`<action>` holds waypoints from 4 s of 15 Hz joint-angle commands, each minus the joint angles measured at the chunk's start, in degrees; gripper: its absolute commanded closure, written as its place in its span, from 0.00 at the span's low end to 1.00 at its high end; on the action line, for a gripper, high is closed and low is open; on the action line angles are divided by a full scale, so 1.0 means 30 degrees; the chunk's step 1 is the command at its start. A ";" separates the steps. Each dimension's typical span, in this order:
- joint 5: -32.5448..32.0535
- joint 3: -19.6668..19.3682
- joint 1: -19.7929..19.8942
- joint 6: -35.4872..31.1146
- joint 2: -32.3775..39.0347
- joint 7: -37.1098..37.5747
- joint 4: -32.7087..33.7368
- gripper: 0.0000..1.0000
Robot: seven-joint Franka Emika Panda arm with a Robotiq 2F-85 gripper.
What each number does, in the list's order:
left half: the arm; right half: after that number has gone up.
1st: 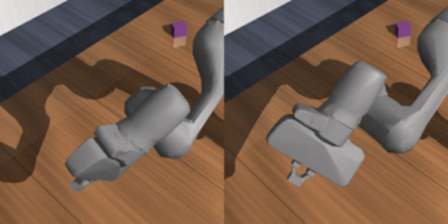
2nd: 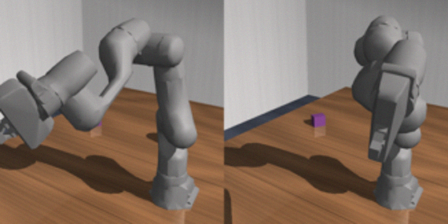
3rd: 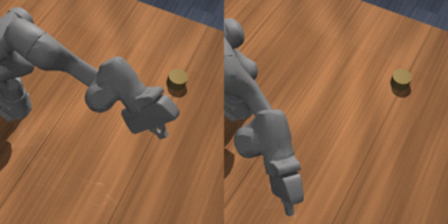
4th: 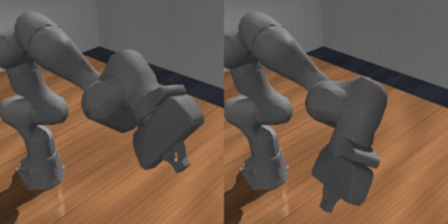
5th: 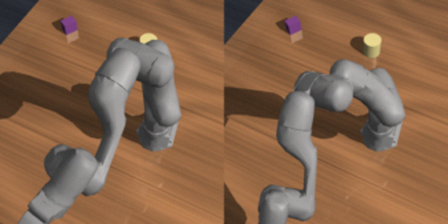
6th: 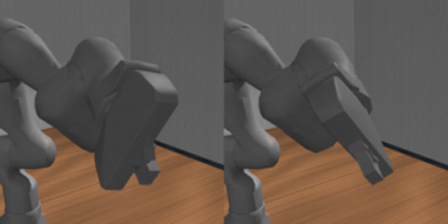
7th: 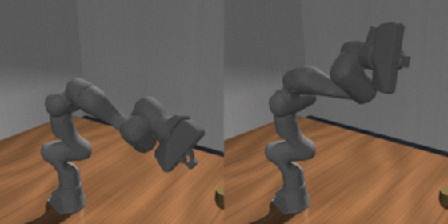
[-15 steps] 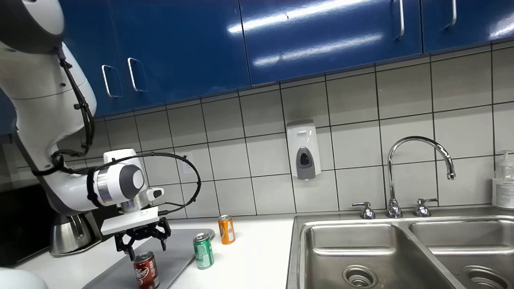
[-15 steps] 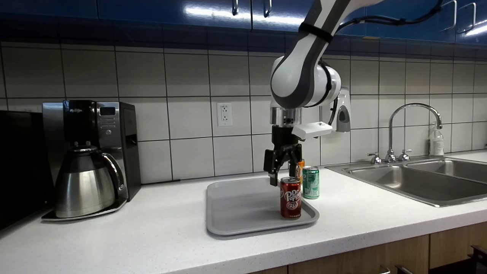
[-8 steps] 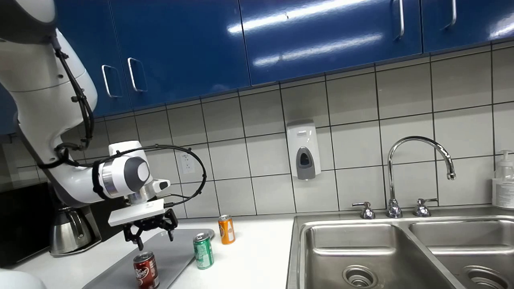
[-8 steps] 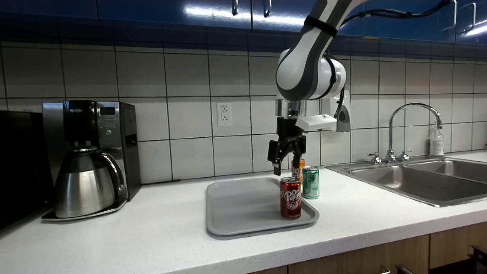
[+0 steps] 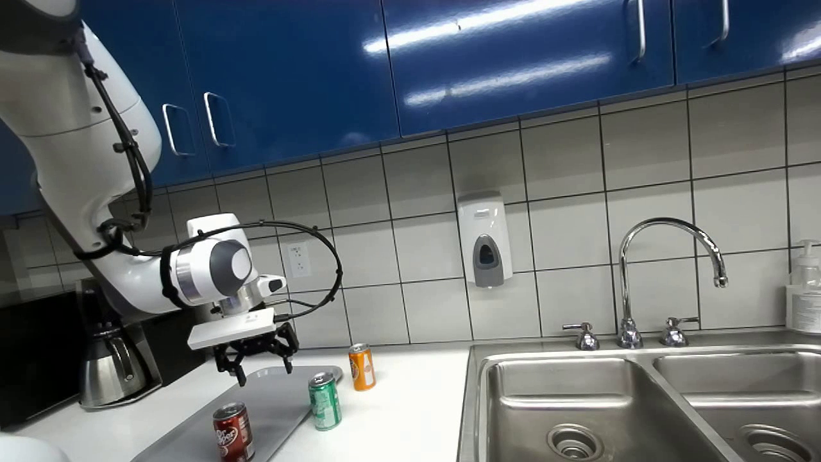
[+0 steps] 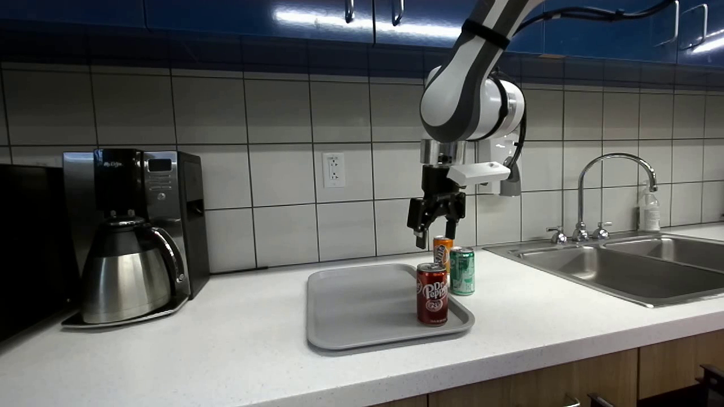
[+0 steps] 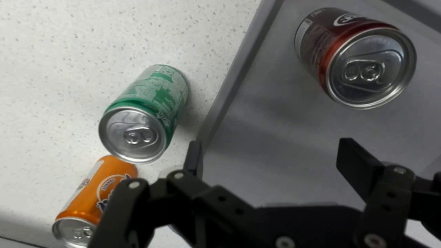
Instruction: Put all the soda cans on the tray
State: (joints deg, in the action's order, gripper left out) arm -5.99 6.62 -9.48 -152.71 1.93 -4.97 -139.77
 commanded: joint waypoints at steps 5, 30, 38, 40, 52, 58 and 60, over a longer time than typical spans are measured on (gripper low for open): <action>-0.0700 -0.0478 0.0727 0.0061 -0.0691 0.1116 -0.0332 0.00; -0.1847 -0.1930 0.2070 0.0074 0.0749 0.2112 0.0273 0.00; -0.1676 -0.1914 0.1911 0.0025 0.2422 0.1921 0.1673 0.00; -0.1662 -0.1915 0.1869 0.0039 0.2777 0.1905 0.2044 0.00; -0.1556 -0.1818 0.1477 0.0095 0.4105 0.1821 0.3216 0.00; -0.1521 -0.1804 0.1378 0.0145 0.4533 0.1798 0.3445 0.00; -0.1535 -0.1806 0.1327 0.0164 0.4670 0.1817 0.3526 0.00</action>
State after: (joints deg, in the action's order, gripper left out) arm -10.54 0.90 -5.41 -152.73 14.90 0.53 -130.71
